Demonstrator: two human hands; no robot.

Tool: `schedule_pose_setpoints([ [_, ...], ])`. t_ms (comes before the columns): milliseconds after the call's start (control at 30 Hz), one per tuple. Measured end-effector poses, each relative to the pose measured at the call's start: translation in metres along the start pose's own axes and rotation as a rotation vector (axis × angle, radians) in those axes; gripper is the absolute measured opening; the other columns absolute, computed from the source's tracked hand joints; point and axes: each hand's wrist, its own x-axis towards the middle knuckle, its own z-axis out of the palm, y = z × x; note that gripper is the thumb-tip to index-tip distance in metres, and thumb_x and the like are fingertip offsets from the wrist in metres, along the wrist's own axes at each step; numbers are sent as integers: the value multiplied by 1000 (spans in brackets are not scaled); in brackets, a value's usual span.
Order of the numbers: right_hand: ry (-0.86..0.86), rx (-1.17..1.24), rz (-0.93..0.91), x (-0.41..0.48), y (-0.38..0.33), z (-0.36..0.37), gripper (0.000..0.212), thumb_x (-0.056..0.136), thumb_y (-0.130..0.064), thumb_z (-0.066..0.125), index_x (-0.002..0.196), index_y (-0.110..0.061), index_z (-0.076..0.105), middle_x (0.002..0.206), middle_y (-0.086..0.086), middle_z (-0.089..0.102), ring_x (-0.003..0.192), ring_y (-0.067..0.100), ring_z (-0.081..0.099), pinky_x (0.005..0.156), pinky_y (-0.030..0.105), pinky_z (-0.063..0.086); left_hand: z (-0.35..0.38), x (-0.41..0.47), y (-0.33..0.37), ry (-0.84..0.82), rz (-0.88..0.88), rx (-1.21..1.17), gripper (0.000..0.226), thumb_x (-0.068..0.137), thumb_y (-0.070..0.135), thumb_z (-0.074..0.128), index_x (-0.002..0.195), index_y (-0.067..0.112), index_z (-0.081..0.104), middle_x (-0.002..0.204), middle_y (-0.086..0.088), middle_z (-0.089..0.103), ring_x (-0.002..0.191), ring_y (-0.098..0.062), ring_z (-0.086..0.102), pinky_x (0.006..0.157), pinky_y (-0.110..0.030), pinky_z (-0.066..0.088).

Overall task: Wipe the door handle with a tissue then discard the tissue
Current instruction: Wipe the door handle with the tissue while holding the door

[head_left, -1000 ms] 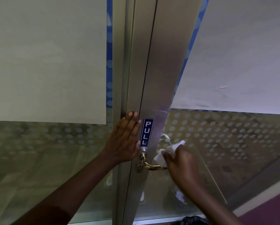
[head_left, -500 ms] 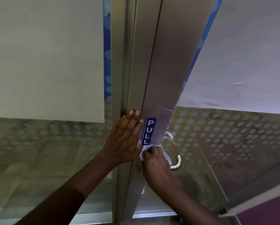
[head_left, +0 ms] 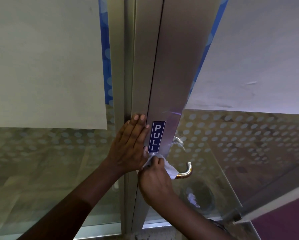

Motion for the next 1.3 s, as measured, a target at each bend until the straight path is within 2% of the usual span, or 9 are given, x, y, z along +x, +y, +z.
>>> schedule_pose_setpoints([
  [100, 2, -203, -45, 12, -4, -6, 10, 60, -20, 57, 67, -25, 62, 63, -6, 57, 56, 8, 54, 45, 16, 28, 2, -3, 0, 16, -17, -20, 49, 100, 30, 29, 135, -4, 36, 163, -9, 4, 149, -28, 11, 120, -43, 19],
  [167, 7, -343, -118, 13, 0, -3, 27, 57, 7, 48, 61, -12, 66, 52, 7, 57, 51, 21, 56, 45, 22, 42, 2, -2, 0, 14, 3, -10, 49, 101, 30, 29, 135, -4, 36, 163, -9, 4, 149, -27, 11, 119, -43, 20],
  [233, 55, -376, -100, 14, 1, -1, 34, 53, 14, 37, 56, -6, 65, 50, 12, 55, 48, 26, 56, 42, 25, 44, 1, -3, -2, -4, 3, -27, 49, 98, 27, 31, 136, -4, 35, 163, -10, 3, 149, -28, 11, 120, -43, 19],
  [433, 5, -373, -59, 9, 4, 3, 34, 67, 8, 32, 60, -8, 60, 55, 14, 57, 43, 25, 54, 37, 25, 40, 5, -4, -3, 4, 65, 137, 66, 91, 26, 46, 145, -3, 24, 161, -18, 6, 149, -32, 11, 121, -43, 17],
  [633, 30, -484, -102, 3, 5, 8, 19, 51, 8, 52, 56, -7, 64, 50, 10, 57, 38, 24, 52, 38, 21, 39, 7, -5, 0, 12, 72, 254, 79, 89, 37, 49, 150, 0, 16, 162, -17, 1, 149, -32, 5, 122, -43, 12],
  [800, 131, -514, -120, 0, 12, 14, 42, 76, 7, 28, 62, -10, 64, 53, 7, 58, 42, 20, 53, 40, 24, 39, 10, -4, 2, -12, 44, 322, 81, 91, 44, 45, 151, 1, 11, 161, -19, -3, 149, -32, 1, 122, -43, 5],
  [1033, 190, -536, -242, -6, 26, 17, 21, 79, -2, 46, 80, -5, 67, 59, 6, 61, 50, 19, 56, 47, 27, 44, 13, -4, 2, -42, 16, 338, 83, 94, 50, 36, 151, -1, 5, 161, -18, -9, 150, -31, -4, 122, -42, -1],
  [1167, 284, -473, -330, -9, 42, 20, 43, 92, 4, 25, 89, -3, 67, 65, 7, 63, 54, 20, 59, 52, 28, 50, 14, -4, 2, -36, 13, 346, 82, 95, 51, 34, 151, 0, 4, 161, -18, -9, 150, -30, -4, 123, -41, 0],
  [1300, 346, -455, -432, -9, 54, 18, 41, 95, 2, 24, 91, -3, 64, 66, 7, 63, 55, 20, 58, 53, 29, 49, 13, -4, 3, -33, 18, 358, 82, 95, 52, 32, 151, 0, 3, 161, -17, -9, 150, -29, -5, 123, -41, 0],
])
